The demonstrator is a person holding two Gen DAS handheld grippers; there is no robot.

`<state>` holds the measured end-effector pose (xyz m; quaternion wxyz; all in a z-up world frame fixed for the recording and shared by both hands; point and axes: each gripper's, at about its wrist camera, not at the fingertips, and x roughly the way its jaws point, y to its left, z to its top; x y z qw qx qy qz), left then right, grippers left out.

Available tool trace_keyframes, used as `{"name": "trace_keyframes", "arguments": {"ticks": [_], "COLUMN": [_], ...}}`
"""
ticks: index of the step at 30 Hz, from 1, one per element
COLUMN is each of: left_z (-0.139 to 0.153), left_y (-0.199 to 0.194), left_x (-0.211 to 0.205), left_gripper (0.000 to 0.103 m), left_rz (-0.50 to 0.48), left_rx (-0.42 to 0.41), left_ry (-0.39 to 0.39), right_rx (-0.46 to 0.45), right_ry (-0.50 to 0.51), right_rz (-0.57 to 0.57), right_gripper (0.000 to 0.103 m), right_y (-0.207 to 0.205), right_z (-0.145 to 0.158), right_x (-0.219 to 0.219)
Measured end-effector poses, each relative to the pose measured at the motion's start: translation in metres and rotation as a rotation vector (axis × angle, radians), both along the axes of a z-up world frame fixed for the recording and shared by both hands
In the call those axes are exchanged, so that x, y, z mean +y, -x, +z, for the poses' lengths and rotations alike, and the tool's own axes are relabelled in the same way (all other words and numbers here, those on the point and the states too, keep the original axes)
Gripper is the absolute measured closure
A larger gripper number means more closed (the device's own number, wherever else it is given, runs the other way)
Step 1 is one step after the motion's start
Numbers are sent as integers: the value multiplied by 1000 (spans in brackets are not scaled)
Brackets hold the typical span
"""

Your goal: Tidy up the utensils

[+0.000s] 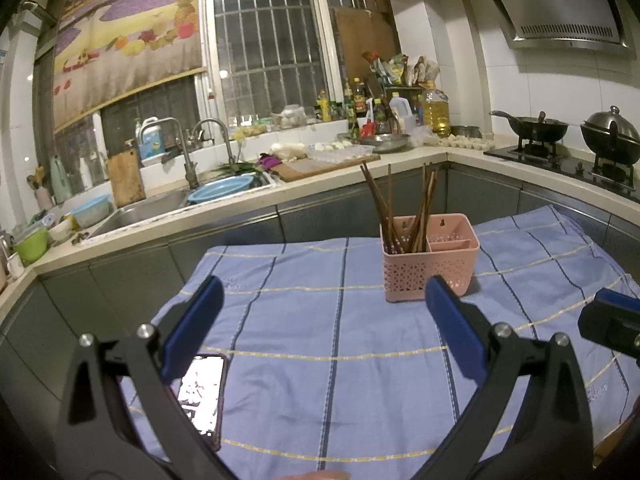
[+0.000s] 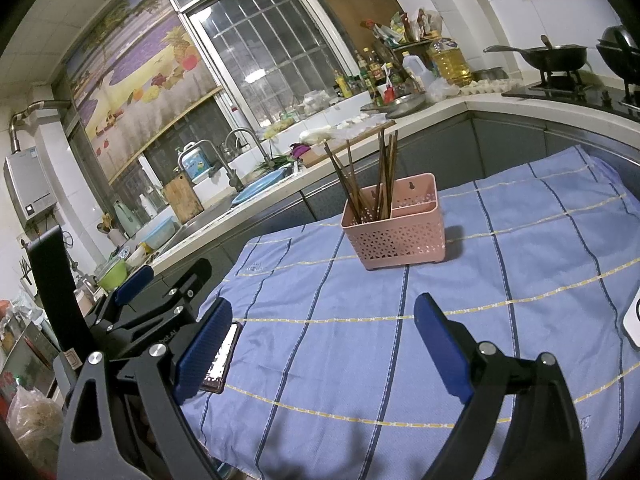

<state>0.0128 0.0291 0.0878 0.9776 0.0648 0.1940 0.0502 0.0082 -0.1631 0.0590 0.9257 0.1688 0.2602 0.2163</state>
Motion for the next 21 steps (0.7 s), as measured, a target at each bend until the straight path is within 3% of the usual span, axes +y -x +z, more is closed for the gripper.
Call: {"name": "trace_keyframes", "arguments": {"ticks": [21], "left_z": [-7], "left_y": [-4], "left_x": [-1], "left_gripper": [6], "left_rz": [-6], "left_rx": [7], "left_ry": [-7], "right_rx": [-2], "right_ry": [-3], "right_rz": [-1], "right_gripper": [12], "right_y": [3], "right_z": [1], "right_x": [2]}}
